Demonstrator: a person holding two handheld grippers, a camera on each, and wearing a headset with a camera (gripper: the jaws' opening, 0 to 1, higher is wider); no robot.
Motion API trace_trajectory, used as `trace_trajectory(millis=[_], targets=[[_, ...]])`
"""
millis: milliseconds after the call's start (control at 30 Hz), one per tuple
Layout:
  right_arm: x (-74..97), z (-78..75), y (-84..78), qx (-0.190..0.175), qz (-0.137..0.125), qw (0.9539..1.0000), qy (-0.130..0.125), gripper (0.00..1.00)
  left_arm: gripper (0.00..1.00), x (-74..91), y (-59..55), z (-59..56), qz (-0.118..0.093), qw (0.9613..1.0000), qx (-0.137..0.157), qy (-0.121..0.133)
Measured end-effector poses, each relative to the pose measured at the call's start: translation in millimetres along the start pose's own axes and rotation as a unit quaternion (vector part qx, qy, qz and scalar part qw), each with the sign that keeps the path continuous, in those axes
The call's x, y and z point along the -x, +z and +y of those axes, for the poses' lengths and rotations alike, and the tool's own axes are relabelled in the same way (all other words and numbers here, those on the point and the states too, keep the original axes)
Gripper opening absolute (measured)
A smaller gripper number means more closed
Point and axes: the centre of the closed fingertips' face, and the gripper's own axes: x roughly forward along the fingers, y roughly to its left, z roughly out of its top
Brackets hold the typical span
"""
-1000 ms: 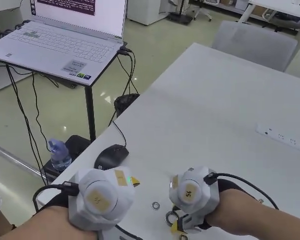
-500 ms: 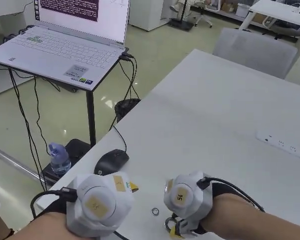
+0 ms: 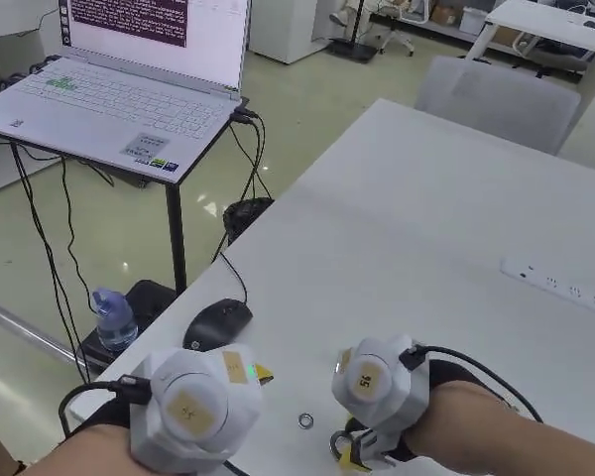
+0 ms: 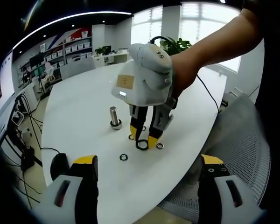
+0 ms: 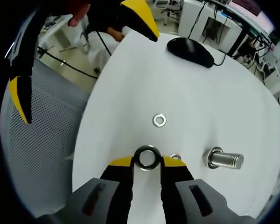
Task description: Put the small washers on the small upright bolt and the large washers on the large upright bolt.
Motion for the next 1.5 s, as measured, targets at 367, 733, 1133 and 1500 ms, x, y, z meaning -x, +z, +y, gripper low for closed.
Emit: trace_trajectory(millis=[367, 733, 1133, 1500], targets=[[32.7, -6.5, -15.5, -0.031, -0.009, 0.9993, -0.016, 0.22, 0.89, -2.2, 4.6, 3.0, -0.007, 1.0000, -0.002, -0.003], [51.7, -20.7, -21.6, -0.045, -0.005, 0.9985, -0.031, 0.22, 0.89, -4.3, 6.2, 2.6, -0.005, 0.9999, -0.010, -0.007], [70.9, -42.0, -18.7, -0.060, -0.007, 0.9974, -0.039, 0.22, 0.89, -5.5, 5.4, 1.5, -0.002, 0.9999, -0.012, -0.008], [76.4, -66.7, -10.6, -0.071, -0.013, 0.9961, -0.050, 0.22, 0.89, -5.9, 2.3, 2.3, 0.003, 0.9999, -0.011, -0.007]])
